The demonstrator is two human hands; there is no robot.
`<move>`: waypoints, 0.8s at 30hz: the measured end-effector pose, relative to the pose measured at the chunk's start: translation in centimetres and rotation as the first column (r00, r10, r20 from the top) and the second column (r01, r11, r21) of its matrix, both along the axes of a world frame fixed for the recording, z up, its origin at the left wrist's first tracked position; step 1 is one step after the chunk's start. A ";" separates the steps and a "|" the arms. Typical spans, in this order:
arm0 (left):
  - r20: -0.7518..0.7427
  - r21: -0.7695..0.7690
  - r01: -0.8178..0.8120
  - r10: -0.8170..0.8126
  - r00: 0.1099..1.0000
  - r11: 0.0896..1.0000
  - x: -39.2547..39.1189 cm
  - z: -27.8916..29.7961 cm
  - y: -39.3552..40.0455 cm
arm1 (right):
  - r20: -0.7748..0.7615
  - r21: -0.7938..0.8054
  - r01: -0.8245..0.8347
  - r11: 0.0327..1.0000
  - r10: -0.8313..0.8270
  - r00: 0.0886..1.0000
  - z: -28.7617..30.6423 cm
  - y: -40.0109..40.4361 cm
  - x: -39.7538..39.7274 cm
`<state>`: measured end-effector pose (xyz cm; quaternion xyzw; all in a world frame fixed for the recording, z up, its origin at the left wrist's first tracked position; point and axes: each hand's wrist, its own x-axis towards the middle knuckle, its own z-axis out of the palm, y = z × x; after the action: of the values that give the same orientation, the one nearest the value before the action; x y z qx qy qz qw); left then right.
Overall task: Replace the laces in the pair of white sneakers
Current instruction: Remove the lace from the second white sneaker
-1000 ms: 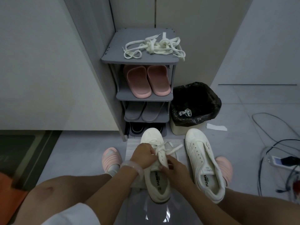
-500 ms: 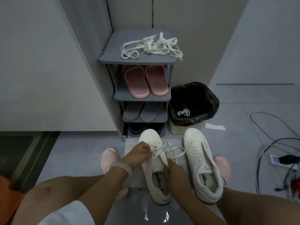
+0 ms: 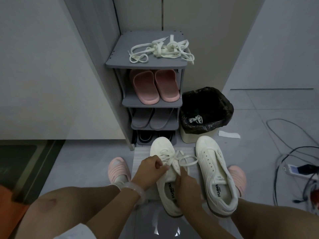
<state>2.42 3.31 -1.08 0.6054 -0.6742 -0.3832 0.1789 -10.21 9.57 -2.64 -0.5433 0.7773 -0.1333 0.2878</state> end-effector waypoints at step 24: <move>-0.042 -0.015 -0.008 0.008 0.999 1.000 -0.2 -0.7 0.3 | 0.285 0.006 -0.011 1.000 0.009 0.958 0.7 -1.1 -1.6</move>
<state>2.25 3.58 -1.80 0.5986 -0.6707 -0.3901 0.1991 -11.85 8.44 -1.98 -0.5213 0.7254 -0.2060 0.3995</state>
